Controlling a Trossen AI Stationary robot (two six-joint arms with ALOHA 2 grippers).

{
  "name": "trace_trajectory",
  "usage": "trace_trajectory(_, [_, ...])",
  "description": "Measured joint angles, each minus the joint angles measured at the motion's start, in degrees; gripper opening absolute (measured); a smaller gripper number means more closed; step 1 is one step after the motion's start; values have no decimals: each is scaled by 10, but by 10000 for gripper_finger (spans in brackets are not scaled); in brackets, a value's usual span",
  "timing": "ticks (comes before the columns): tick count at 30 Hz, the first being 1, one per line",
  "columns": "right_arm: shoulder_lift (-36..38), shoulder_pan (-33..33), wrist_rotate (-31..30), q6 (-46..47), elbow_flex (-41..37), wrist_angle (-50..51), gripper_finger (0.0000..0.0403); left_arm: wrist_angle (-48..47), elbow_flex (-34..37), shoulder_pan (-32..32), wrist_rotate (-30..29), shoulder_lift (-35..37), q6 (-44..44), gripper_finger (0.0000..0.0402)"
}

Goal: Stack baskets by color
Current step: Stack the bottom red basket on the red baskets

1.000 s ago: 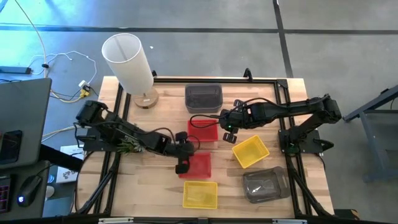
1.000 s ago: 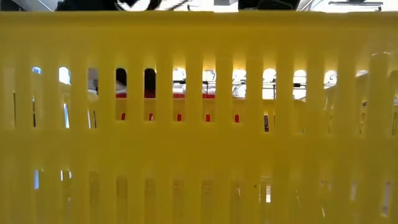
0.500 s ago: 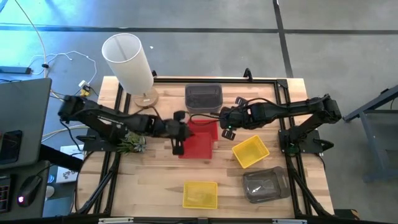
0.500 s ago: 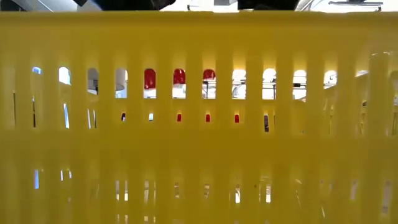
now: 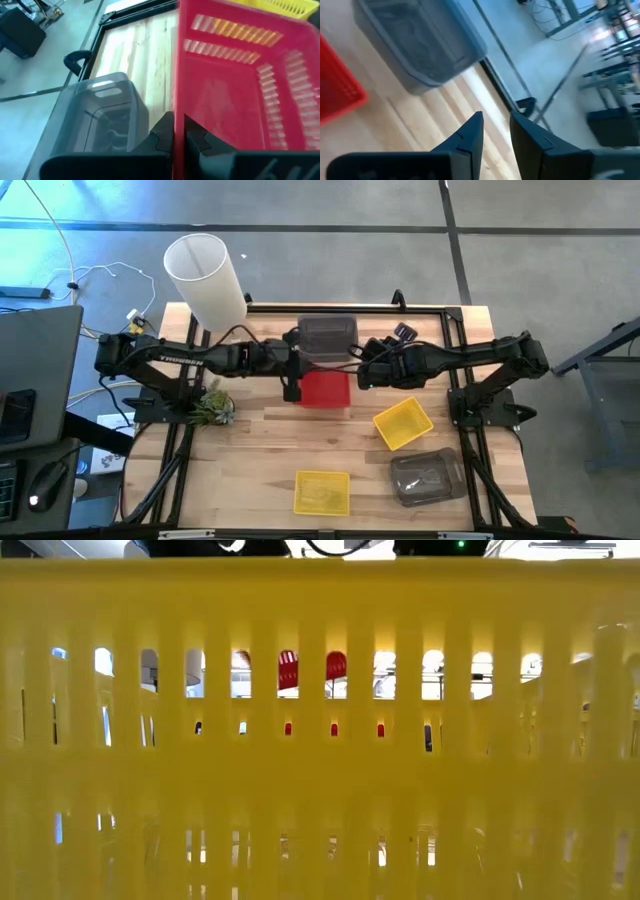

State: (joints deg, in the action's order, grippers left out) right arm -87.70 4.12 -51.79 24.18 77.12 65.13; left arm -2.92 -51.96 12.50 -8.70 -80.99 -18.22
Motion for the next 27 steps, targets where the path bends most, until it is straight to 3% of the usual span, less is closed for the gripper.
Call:
trace_trajectory(14, [0,-1,-32,144,0,153,78,3,-1,40,40,0,0,0])
trace_trajectory(27, [0,-1,-2,160,0,163,78,-53,-73,40,69,0,9,0])
